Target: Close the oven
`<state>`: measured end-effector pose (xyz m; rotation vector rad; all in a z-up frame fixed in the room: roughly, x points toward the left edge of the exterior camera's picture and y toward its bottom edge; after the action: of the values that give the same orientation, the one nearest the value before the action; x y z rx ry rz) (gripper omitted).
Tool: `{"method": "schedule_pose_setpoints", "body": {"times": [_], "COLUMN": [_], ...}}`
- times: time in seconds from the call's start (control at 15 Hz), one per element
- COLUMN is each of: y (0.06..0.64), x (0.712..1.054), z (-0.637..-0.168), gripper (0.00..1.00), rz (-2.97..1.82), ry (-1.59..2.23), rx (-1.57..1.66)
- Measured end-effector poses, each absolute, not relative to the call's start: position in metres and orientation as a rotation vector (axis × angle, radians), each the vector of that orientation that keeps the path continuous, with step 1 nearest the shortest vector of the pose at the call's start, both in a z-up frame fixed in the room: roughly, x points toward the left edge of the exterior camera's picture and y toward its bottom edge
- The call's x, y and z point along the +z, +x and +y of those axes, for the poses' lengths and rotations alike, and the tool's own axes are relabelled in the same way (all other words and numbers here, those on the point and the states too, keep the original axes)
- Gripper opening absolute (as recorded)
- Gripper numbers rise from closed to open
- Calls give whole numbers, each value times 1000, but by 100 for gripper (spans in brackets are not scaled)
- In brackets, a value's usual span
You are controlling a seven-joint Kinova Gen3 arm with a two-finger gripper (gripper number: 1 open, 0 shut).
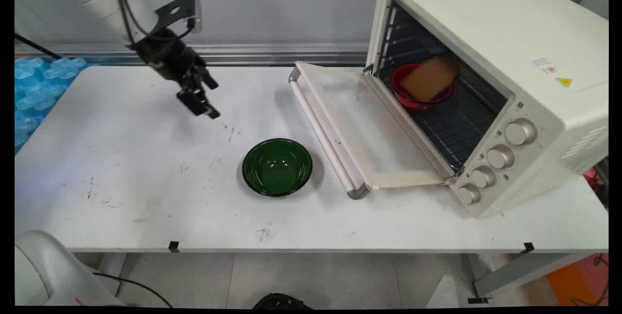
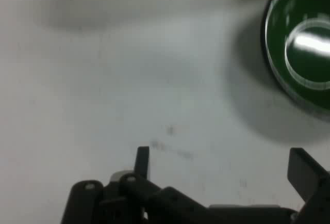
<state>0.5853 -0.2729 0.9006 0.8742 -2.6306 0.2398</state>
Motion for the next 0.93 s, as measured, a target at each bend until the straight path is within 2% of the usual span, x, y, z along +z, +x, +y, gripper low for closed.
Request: {"method": "schedule_pose_setpoints", "body": {"times": [0.4, 0.93], "y": [549, 519], "x": [907, 880], "z": [-294, -291], "gripper": [100, 100], "rz": [-2491, -2406], "ry": [911, 891], "rx": [255, 230]}}
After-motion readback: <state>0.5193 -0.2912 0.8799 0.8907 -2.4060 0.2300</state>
